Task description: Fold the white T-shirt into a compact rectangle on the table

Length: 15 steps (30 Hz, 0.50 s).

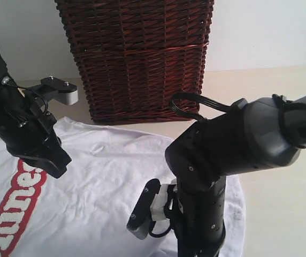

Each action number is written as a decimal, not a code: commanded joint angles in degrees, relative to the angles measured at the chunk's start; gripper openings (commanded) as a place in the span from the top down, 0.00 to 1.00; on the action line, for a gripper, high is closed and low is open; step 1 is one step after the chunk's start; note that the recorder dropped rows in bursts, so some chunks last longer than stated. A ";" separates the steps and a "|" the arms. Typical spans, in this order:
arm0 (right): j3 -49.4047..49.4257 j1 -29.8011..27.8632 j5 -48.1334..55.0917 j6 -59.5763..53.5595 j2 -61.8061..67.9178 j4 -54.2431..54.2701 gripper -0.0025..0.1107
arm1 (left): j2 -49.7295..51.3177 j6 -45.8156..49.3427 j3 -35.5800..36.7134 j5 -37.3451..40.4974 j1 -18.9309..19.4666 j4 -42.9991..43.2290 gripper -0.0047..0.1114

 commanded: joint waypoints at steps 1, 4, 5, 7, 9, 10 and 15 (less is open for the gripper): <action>1.22 0.07 5.43 0.46 2.08 -5.83 0.98 | -0.54 -0.35 0.04 1.82 -0.32 -0.25 0.96; 1.09 0.07 5.31 1.00 1.34 -7.64 0.98 | -0.54 -0.35 0.04 1.66 -0.32 -0.32 0.96; 1.09 0.07 4.97 1.00 0.66 -7.64 0.98 | -0.54 -0.35 0.04 1.66 -0.32 -0.32 0.96; 1.09 0.07 4.66 1.00 -1.27 -7.06 0.98 | -0.54 -0.35 0.04 1.66 -0.32 -0.32 0.96; 1.09 0.07 3.85 1.00 -4.17 -5.61 0.98 | -0.54 -0.18 0.04 1.38 -0.32 -0.11 0.96; 1.09 0.07 3.40 0.89 -6.09 -4.18 0.98 | -0.54 -0.23 0.04 1.26 -0.32 0.07 0.96; 5.85 0.07 1.38 -9.13 -13.90 10.36 0.98 | -0.54 -0.23 0.04 0.73 -0.32 0.11 0.96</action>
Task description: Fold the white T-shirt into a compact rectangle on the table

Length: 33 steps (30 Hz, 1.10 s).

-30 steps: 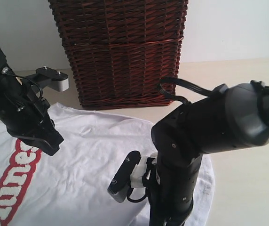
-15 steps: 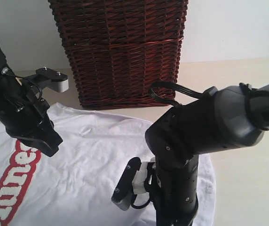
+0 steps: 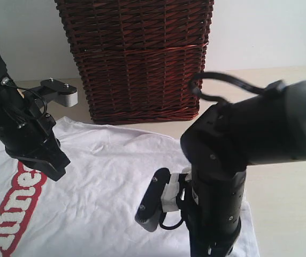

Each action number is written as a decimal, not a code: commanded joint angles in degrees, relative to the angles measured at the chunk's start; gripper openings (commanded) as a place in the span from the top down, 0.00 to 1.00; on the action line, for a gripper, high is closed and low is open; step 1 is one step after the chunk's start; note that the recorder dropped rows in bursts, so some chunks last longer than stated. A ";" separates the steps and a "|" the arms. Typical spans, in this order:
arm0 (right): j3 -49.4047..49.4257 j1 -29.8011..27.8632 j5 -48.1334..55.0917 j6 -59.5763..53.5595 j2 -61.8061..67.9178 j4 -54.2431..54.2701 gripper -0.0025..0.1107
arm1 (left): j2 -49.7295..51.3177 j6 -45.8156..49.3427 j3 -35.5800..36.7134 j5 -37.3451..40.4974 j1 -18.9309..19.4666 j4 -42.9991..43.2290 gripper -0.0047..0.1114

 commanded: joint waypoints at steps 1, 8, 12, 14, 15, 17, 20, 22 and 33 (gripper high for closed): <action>5.82 0.07 -2.42 -9.94 -5.82 10.97 0.98 | -0.54 -0.23 0.04 -0.72 -0.32 0.03 0.96; 9.86 0.07 -11.45 -2.02 -4.02 4.06 0.98 | -0.54 -0.38 0.04 0.09 -0.32 0.03 0.96; 9.86 0.07 -10.29 2.09 1.53 3.57 0.98 | -0.54 -0.49 0.04 0.72 -0.32 0.03 0.96; 9.86 0.07 -6.45 2.09 5.01 1.97 0.98 | -0.54 -0.49 0.04 0.72 -0.32 0.03 0.96; 9.86 0.07 -3.84 2.09 5.66 0.00 0.98 | -0.54 -0.50 0.04 0.72 -0.32 0.18 0.96; 9.86 0.07 -1.81 2.09 5.66 -1.31 0.98 | -0.54 -0.50 0.04 0.45 -0.32 0.17 0.96; 9.86 0.07 2.17 1.94 5.66 -2.45 0.98 | -0.54 -0.50 0.04 -0.04 -0.32 0.61 0.96; 9.29 0.07 3.00 1.08 4.73 -2.45 0.98 | -0.54 -0.50 0.04 -0.04 -0.32 0.61 0.96; 3.98 -14.13 -19.91 35.98 -8.19 -30.08 0.98 | -0.54 -1.65 0.04 -0.02 -0.32 0.96 0.96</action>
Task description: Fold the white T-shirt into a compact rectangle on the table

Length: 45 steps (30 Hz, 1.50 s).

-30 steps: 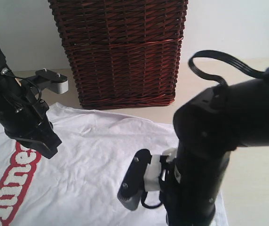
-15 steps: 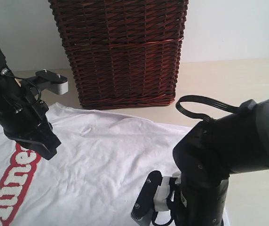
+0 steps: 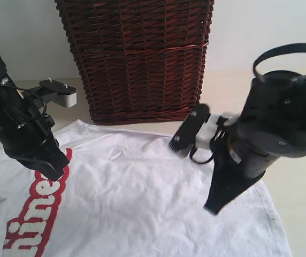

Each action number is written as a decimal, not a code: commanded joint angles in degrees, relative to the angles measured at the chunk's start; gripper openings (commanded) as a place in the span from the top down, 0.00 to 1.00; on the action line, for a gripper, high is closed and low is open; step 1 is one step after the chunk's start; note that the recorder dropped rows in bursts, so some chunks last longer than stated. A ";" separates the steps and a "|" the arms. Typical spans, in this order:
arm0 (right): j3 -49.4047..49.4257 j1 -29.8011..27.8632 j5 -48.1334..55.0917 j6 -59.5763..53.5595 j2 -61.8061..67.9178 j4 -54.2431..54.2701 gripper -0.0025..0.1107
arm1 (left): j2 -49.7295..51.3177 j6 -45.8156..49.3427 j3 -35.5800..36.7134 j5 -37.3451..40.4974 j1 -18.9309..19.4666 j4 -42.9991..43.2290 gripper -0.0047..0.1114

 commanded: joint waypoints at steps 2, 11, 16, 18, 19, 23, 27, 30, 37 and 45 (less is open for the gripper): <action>-0.41 -12.63 -13.53 8.15 2.63 -1.09 0.98 | -0.54 -0.62 0.04 -0.18 -0.32 0.10 0.96; -15.10 -20.15 -16.11 4.13 17.54 2.91 0.98 | -0.54 -0.60 0.04 -3.86 -0.32 0.00 0.96; -21.76 -22.63 -11.17 -12.74 22.68 19.13 0.81 | -0.54 -0.60 0.04 -3.26 -0.32 -1.32 0.96; -22.20 -23.19 -9.09 -23.62 22.90 28.60 0.67 | -0.54 -0.60 0.04 -3.26 -0.32 -1.32 0.96; -22.20 -23.19 -8.09 -26.40 23.01 30.49 0.63 | -0.54 -0.60 0.04 -3.26 -0.32 -1.32 0.96; -22.20 -23.19 -7.42 -26.89 23.17 26.85 0.56 | -0.54 -0.60 0.04 -2.30 -0.32 -2.07 0.96; -22.20 -23.32 -11.50 -22.10 23.90 21.80 0.56 | -0.54 -0.60 0.04 -2.17 -0.32 -2.19 0.96; -23.16 -23.34 -9.09 -22.10 26.38 21.80 0.56 | -0.54 -0.60 0.04 -2.17 -0.32 -2.31 0.96; -26.18 -23.43 -4.33 -22.23 29.39 23.34 0.80 | -0.54 -0.60 0.04 -2.30 -0.32 -2.53 0.96; -26.18 -19.68 -2.63 -23.85 23.49 24.29 0.98 | -0.54 -0.60 0.04 -2.30 -0.32 -2.77 0.96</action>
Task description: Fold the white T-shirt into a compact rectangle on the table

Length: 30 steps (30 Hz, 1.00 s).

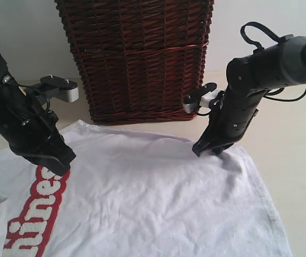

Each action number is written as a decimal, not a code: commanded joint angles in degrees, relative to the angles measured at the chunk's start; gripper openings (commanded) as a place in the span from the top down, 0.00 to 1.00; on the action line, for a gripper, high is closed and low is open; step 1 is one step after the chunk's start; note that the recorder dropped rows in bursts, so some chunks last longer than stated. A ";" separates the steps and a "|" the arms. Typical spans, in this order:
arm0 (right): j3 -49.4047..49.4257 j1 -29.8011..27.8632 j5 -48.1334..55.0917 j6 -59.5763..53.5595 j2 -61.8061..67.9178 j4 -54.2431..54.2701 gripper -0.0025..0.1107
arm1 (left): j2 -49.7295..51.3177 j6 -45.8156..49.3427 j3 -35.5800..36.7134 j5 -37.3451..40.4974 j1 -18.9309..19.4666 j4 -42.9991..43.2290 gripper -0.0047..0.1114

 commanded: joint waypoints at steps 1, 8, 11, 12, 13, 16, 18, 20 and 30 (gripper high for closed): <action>-0.35 3.40 1.07 -0.56 -4.20 0.02 0.98 | -0.54 -0.36 0.04 0.06 -0.32 -0.33 0.96; -0.35 13.67 13.75 -0.56 -5.94 -3.42 0.98 | -0.54 -2.07 0.04 0.06 -0.32 3.40 0.96; -0.35 18.16 15.90 -1.83 -5.94 -3.06 0.96 | -0.54 -4.29 0.04 0.28 -0.32 5.04 0.96; 0.10 19.17 15.57 -2.70 -5.94 -3.04 0.93 | -0.54 -4.39 0.04 0.44 -0.32 5.02 0.96; 0.52 19.88 15.29 -3.97 -5.94 -2.75 0.91 | -0.54 -4.66 0.04 0.43 -0.32 5.02 0.96; 2.58 21.40 14.03 -6.50 -5.72 -2.75 0.78 | -0.54 -4.66 0.04 0.58 -0.32 5.02 0.96; 3.48 21.40 14.21 -7.64 -5.35 -2.87 0.67 | -0.54 -4.66 0.04 0.58 -0.32 5.02 0.96; 3.75 21.40 15.43 -8.70 -4.86 -2.77 0.58 | -0.54 -4.66 0.04 0.58 -0.32 5.02 0.96; 3.85 21.40 16.29 -3.89 -8.91 -12.09 0.55 | -0.54 -4.66 0.04 0.83 -0.32 5.02 0.96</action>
